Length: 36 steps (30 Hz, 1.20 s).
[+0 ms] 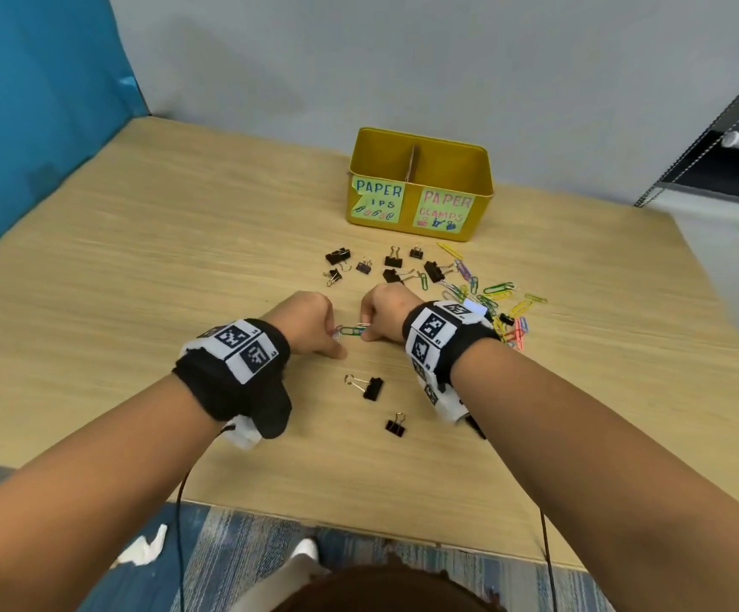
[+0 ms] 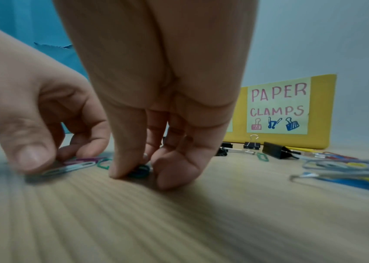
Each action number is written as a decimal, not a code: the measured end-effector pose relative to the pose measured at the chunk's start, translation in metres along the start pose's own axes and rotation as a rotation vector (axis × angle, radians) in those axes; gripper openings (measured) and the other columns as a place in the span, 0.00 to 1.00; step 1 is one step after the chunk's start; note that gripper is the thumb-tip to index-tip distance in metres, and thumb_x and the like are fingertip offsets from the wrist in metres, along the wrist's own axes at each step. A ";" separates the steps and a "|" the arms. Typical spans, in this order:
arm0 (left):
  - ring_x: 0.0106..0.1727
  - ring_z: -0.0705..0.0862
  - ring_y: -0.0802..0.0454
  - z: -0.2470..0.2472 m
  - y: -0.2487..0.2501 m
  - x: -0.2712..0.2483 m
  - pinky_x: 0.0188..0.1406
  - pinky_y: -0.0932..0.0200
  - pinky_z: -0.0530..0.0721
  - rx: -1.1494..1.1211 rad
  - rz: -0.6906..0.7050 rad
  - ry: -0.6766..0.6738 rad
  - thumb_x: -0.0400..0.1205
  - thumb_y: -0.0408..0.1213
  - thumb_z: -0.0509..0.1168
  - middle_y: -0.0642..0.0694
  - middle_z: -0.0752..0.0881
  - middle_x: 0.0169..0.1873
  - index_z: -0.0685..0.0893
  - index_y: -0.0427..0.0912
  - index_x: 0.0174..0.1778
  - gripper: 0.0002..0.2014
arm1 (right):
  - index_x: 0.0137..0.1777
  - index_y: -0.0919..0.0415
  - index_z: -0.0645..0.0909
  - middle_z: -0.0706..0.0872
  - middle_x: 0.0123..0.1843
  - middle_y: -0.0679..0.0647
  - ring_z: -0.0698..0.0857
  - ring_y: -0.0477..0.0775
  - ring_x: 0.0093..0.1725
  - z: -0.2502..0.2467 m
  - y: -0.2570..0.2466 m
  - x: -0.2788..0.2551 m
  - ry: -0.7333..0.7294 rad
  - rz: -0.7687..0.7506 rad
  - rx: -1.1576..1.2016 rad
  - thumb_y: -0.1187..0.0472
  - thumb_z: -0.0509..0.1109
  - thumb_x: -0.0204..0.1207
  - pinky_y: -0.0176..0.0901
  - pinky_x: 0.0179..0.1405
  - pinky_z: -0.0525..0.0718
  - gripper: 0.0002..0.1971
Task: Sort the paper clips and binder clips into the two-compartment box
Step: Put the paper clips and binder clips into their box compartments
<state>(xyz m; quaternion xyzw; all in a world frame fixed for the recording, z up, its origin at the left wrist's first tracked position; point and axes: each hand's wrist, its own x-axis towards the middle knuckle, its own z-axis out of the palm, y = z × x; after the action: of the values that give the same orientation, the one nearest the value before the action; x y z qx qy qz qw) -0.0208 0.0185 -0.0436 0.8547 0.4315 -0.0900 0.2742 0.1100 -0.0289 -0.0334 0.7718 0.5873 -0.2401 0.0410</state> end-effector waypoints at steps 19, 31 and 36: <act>0.52 0.82 0.43 0.010 0.007 -0.008 0.53 0.52 0.82 -0.029 -0.112 0.060 0.77 0.36 0.66 0.38 0.86 0.52 0.84 0.34 0.51 0.11 | 0.64 0.65 0.82 0.85 0.63 0.61 0.82 0.59 0.63 0.006 -0.003 -0.019 -0.004 -0.006 0.030 0.61 0.71 0.75 0.43 0.57 0.80 0.18; 0.49 0.83 0.41 0.007 0.019 -0.012 0.44 0.54 0.78 0.354 0.057 0.113 0.81 0.32 0.60 0.37 0.85 0.52 0.82 0.35 0.53 0.09 | 0.61 0.69 0.83 0.84 0.47 0.61 0.80 0.55 0.46 0.004 0.008 -0.009 -0.018 0.080 0.232 0.63 0.74 0.73 0.42 0.38 0.83 0.18; 0.53 0.85 0.42 0.009 0.023 -0.010 0.49 0.53 0.82 0.638 0.252 0.073 0.83 0.28 0.55 0.37 0.85 0.53 0.80 0.31 0.57 0.11 | 0.58 0.68 0.83 0.83 0.42 0.58 0.81 0.54 0.30 0.004 0.017 -0.005 -0.037 0.137 0.338 0.66 0.75 0.72 0.40 0.30 0.83 0.15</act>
<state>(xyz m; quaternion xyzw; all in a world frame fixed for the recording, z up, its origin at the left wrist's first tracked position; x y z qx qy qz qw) -0.0083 -0.0042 -0.0382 0.9467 0.2821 -0.1551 -0.0135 0.1234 -0.0399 -0.0385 0.8014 0.4837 -0.3461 -0.0626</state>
